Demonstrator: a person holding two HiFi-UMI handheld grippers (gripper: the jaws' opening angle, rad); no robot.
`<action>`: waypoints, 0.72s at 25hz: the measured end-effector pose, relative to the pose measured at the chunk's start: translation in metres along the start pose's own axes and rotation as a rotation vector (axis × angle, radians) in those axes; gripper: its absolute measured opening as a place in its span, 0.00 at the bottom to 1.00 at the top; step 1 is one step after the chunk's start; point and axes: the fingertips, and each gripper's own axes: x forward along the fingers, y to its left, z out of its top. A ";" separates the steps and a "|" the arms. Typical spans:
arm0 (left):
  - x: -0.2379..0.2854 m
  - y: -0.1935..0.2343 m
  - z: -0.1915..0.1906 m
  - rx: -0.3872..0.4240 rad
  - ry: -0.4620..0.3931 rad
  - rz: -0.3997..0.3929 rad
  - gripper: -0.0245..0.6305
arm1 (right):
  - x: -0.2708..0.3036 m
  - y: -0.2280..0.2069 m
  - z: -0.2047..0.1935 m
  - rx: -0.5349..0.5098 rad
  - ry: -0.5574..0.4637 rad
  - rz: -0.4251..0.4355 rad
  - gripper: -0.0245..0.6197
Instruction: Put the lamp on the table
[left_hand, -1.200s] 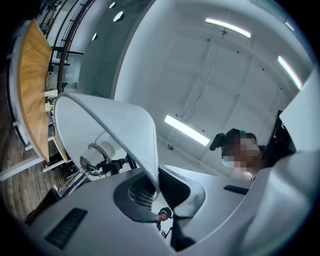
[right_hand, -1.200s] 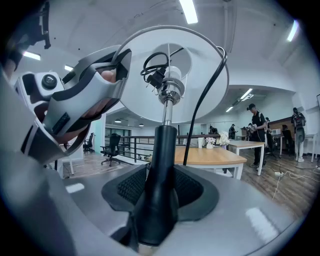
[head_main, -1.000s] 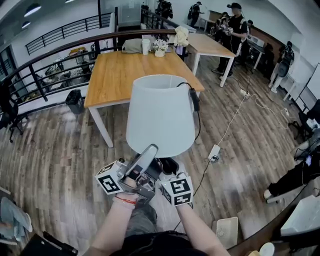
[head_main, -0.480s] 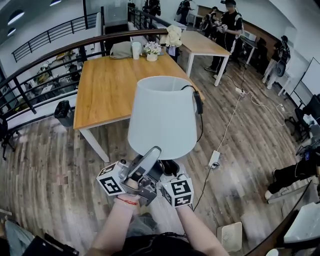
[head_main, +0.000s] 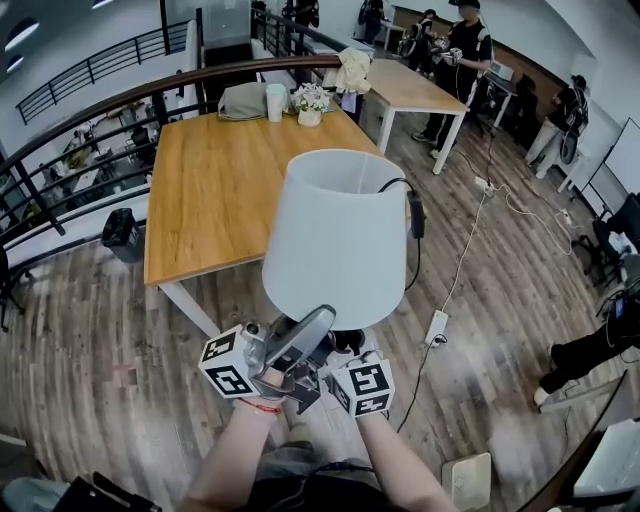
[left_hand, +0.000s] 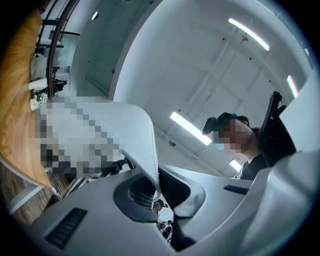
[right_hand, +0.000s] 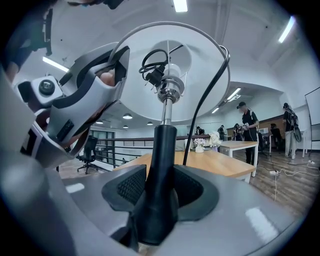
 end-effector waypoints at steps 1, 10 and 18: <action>0.000 0.003 0.003 0.007 0.006 -0.003 0.04 | 0.005 -0.001 0.001 0.000 -0.003 0.000 0.32; 0.002 0.034 0.017 0.060 0.050 -0.012 0.04 | 0.040 -0.015 -0.001 0.009 -0.008 -0.004 0.32; 0.012 0.082 0.033 0.117 0.077 -0.005 0.04 | 0.088 -0.043 0.001 0.014 -0.015 0.015 0.31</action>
